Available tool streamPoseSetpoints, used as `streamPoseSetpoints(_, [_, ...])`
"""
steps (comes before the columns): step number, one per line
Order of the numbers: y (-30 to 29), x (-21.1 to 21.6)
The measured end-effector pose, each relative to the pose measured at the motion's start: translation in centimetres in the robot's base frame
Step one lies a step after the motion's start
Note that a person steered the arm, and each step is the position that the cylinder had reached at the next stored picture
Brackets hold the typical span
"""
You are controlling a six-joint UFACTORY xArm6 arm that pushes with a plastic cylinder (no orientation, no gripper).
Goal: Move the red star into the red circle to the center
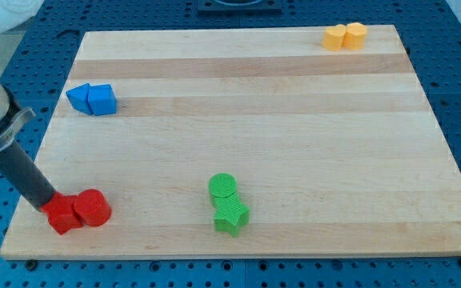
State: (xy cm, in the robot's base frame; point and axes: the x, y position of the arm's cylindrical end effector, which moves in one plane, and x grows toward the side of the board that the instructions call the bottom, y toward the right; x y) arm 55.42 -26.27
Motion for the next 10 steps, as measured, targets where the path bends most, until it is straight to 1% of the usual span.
streamPoseSetpoints(1, [-3.8, -1.4])
streamPoseSetpoints(2, [-4.2, -1.2])
streamPoseSetpoints(4, [-2.8, 4.3])
streamPoseSetpoints(6, [4.7, 4.0])
streamPoseSetpoints(7, [9.0, 3.4])
streamPoseSetpoints(8, [11.7, 2.2])
streamPoseSetpoints(9, [12.8, 2.4])
streamPoseSetpoints(10, [12.4, 4.4])
